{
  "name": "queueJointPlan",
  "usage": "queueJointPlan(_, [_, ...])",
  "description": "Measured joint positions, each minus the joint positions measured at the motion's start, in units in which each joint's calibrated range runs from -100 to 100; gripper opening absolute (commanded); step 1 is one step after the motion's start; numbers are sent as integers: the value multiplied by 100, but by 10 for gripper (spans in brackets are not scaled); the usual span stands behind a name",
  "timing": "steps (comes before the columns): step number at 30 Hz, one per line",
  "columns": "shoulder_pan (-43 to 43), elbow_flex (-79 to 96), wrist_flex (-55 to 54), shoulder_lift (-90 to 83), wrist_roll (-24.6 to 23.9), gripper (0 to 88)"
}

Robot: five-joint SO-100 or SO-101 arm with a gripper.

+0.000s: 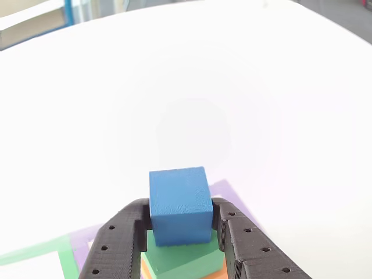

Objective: Tower of hanoi

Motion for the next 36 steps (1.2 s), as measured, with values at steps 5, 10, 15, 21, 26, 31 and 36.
queueJointPlan(5, [-41, 0, 0, 0, 39, 45])
queueJointPlan(10, [-41, 0, 0, 0, 0, 56])
queueJointPlan(15, [-41, -44, 305, -177, 0, 50])
queueJointPlan(21, [-41, -566, 1637, -1005, 0, 46])
queueJointPlan(26, [16, -1436, 3539, -1849, 59, 47])
queueJointPlan(31, [164, -2594, 5955, -2693, 0, 45])
queueJointPlan(36, [106, -4082, 8555, -3309, 0, 42])
